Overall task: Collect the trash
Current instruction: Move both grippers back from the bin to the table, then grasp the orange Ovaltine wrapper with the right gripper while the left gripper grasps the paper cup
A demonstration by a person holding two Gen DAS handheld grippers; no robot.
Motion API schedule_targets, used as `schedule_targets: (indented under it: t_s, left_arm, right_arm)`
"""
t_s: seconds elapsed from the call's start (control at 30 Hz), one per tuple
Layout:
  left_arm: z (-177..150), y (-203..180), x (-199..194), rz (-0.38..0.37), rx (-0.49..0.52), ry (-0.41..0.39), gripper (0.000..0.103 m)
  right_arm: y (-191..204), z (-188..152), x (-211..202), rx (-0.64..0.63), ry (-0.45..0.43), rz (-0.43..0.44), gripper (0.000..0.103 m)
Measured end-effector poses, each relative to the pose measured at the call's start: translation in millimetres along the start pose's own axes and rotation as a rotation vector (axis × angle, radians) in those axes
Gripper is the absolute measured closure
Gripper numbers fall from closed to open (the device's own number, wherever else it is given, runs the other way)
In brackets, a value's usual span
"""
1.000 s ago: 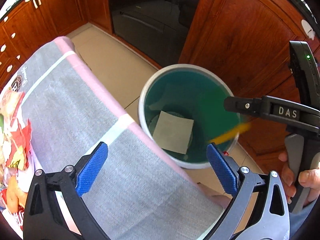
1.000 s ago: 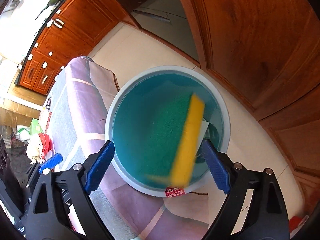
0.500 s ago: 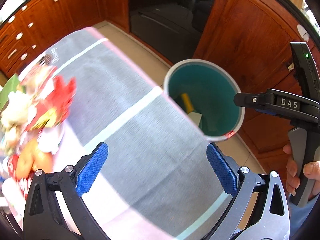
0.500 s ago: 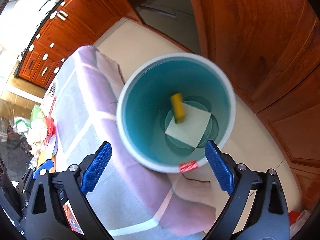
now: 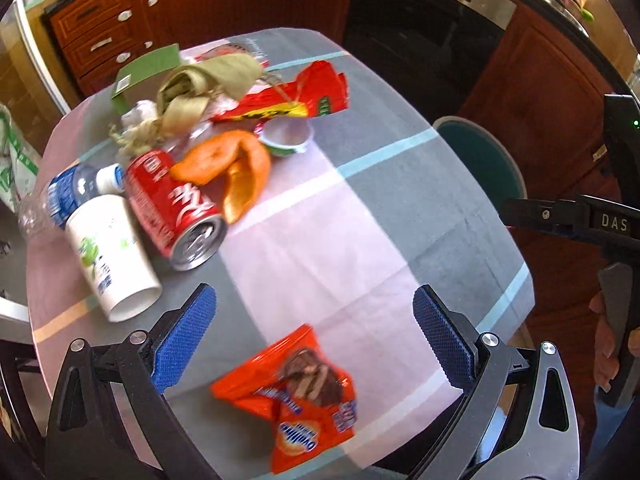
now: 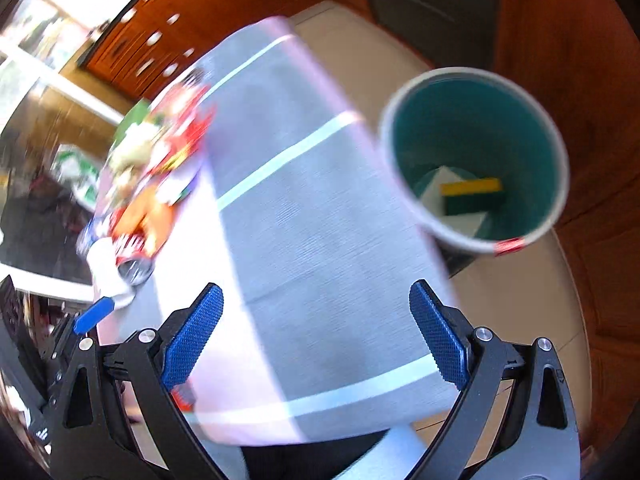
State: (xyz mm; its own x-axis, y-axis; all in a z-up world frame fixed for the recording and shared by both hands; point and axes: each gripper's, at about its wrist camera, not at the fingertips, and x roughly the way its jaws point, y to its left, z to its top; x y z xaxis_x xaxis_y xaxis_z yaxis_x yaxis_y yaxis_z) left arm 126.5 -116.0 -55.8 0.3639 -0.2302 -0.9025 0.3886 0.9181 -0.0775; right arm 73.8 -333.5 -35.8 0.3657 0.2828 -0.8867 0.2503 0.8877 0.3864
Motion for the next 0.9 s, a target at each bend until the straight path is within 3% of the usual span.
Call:
schedule_targets:
  t_s: [0.43,0.7,0.87,0.9]
  left_arm:
    - [-80.5,104.9,-26.1,0.051,-0.161,-0.004,0.004]
    - [-96.6,146.8,-27.9,0.015,-0.272,0.009,0.004]
    - [-94.3,156.0,-30.0,0.014,-0.295,0.004,0.004]
    - [-92.9,156.7,-29.8,0.01,-0.299,0.002,0.004]
  right_arm:
    - [136.3,-74.5,52.7,-0.25,0.179,0.034,0.013]
    - [171.0,-99.4,83.2,-0.317,0.24,0.018,0.013]
    - [180.3,-107.9,92.9,-0.374,0.227,-0.016,0.013]
    - [182.3,-109.0,93.9,-0.388,0.223,-0.024,0.017]
